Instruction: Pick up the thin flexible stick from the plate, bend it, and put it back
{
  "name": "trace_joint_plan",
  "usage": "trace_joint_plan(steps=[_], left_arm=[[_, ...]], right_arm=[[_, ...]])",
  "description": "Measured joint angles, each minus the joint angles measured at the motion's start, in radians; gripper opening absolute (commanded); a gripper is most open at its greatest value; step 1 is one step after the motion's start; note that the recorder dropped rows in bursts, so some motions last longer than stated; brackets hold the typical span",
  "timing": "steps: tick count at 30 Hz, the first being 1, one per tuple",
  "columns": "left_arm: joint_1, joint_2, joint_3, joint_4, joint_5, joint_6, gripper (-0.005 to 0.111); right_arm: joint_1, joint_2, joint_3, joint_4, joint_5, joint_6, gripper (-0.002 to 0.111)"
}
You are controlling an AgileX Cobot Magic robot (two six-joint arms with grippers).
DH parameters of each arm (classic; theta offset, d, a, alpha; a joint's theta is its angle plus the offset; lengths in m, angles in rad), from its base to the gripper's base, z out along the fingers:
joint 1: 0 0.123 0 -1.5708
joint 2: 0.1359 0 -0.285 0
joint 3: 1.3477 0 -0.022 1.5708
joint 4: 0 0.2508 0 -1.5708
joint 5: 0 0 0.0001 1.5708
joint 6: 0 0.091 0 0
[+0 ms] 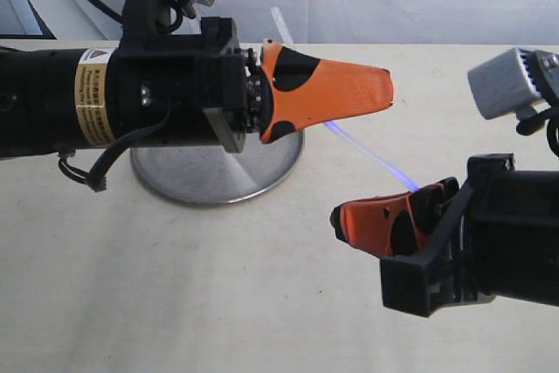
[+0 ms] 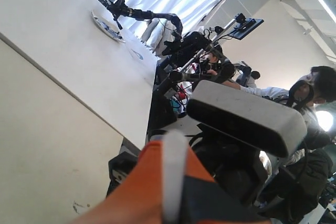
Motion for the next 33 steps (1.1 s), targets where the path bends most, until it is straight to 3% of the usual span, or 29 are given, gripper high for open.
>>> trace_joint_plan(steps=[3, 9, 11, 15, 22, 28, 33], left_arm=[[0.0, 0.0, 0.0, -0.007, -0.006, 0.0, 0.008], [0.0, 0.004, 0.0, -0.03, -0.04, 0.0, 0.039], [0.0, 0.004, 0.001, -0.033, -0.04, 0.0, 0.043], [0.0, 0.004, 0.001, -0.047, -0.021, 0.009, 0.034], [0.0, 0.004, 0.001, -0.149, -0.015, 0.16, 0.001], [0.0, 0.004, 0.001, -0.159, 0.019, 0.242, 0.0], [0.0, 0.004, 0.001, -0.076, 0.071, 0.25, 0.0]], right_arm=[[0.0, 0.002, 0.0, 0.0, 0.007, -0.002, -0.001], [0.0, 0.002, -0.004, 0.002, 0.028, -0.006, -0.001], [0.0, 0.002, -0.004, 0.002, 0.035, -0.006, -0.001], [0.0, 0.002, -0.004, 0.002, 0.049, -0.006, -0.001], [0.0, -0.001, -0.004, 0.056, 0.084, -0.03, -0.001], [0.0, -0.061, -0.004, 0.084, 0.102, -0.043, -0.001], [-0.001, -0.119, -0.004, 0.086, 0.106, -0.043, -0.001]])
